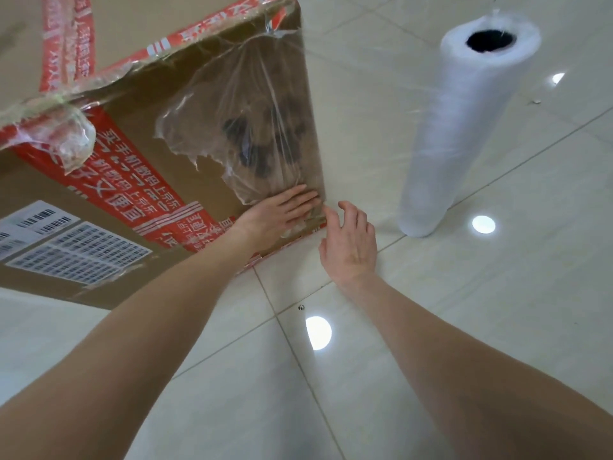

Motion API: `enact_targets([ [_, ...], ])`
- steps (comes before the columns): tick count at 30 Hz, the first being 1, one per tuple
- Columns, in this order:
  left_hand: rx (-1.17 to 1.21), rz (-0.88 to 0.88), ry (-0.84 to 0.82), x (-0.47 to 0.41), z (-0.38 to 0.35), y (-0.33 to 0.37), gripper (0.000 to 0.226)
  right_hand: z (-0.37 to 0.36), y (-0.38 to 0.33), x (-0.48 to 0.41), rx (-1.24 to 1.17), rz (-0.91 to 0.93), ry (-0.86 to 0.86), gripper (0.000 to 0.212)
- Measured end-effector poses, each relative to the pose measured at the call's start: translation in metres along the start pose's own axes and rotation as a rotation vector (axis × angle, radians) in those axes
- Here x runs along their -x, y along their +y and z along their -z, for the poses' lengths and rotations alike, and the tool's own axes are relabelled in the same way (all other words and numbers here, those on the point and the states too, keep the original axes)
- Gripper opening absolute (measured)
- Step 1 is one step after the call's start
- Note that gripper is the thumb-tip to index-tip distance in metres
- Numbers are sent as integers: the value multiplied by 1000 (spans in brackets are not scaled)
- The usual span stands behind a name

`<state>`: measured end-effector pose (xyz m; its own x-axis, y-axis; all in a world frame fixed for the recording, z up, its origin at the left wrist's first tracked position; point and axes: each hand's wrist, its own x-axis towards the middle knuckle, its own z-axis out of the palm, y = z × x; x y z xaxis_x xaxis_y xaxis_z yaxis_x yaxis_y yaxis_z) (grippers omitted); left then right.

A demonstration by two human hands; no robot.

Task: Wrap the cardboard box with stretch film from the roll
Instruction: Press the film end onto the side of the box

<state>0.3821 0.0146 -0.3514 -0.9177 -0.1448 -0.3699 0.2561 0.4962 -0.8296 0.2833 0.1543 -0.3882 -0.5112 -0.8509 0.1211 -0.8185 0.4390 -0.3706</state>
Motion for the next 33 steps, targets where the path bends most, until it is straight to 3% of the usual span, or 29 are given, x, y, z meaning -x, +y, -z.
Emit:
enact_targets([
  [5,-45,-9,-69,-2,4,3,67,-5,6,1,45,16,-31,48],
  [9,-40,-140,-110,-7,4,14,65,-8,9,3,62,2,-70,51],
  [14,-71,-119,-187,-2,-1,13,71,-9,15,3,71,7,-93,52],
  [21,5,-103,-152,-11,9,11,71,-4,13,5,79,18,-99,49],
  [25,255,-100,-119,-7,23,-1,54,13,18,1,87,2,-96,49],
  [28,512,2,18,-12,52,-25,46,38,16,-7,78,-3,-94,47],
  [33,712,158,16,-13,108,-62,28,106,9,-6,88,-15,-108,44],
])
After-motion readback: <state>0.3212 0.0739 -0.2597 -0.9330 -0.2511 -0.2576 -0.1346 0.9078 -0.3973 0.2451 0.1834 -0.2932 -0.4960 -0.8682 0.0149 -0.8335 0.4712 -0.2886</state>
